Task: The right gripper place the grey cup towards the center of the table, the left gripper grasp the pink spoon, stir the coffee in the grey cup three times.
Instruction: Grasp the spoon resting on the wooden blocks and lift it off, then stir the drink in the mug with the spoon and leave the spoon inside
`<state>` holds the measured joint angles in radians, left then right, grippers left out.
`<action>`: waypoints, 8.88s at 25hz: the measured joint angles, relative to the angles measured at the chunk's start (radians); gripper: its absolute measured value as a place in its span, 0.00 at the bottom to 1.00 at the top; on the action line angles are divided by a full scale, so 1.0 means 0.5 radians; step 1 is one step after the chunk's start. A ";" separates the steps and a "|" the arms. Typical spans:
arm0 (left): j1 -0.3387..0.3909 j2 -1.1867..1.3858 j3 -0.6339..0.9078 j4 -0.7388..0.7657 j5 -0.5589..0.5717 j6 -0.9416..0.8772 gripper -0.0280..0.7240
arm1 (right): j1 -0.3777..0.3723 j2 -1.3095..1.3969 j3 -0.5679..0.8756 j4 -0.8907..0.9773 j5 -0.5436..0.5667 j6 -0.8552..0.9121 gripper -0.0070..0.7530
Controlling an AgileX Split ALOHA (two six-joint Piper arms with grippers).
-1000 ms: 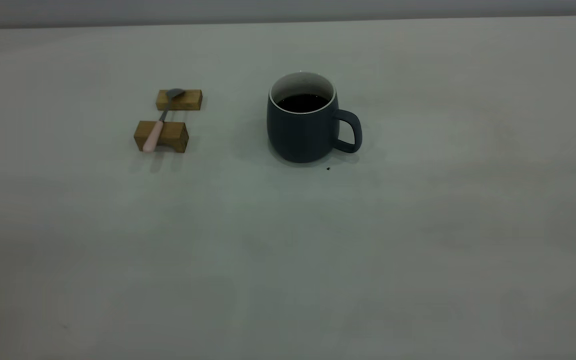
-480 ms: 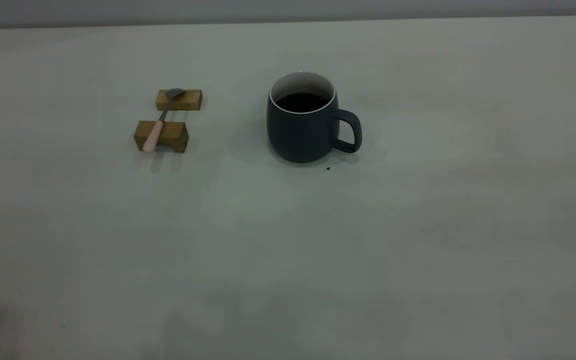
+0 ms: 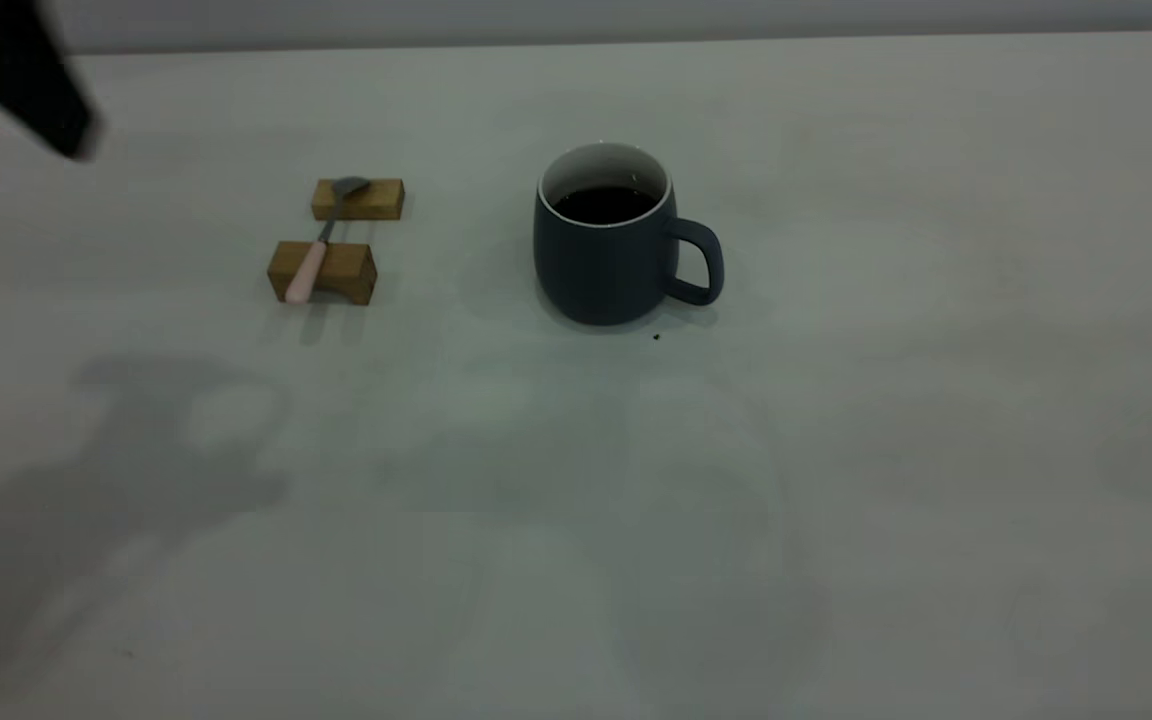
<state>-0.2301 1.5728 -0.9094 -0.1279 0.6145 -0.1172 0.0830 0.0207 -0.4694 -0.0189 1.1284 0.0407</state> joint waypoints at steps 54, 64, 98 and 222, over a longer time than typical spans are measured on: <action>-0.098 1.780 -1.292 0.418 0.042 -0.503 0.24 | 0.000 0.000 0.000 0.002 0.000 0.000 0.76; -0.098 1.639 -1.739 0.102 0.580 -0.503 0.23 | 0.000 0.000 0.000 0.002 0.000 0.000 0.76; -0.201 1.608 -1.930 -2.154 0.733 -2.770 0.23 | 0.000 0.000 0.000 0.002 0.000 0.000 0.76; -0.046 2.197 -1.951 -2.453 0.890 -2.082 0.23 | 0.000 -0.001 0.000 -0.002 0.000 0.000 0.76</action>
<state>-0.2531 2.6710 -1.8848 -1.3542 1.0597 -1.1583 0.0830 0.0200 -0.4694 -0.0200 1.1284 0.0407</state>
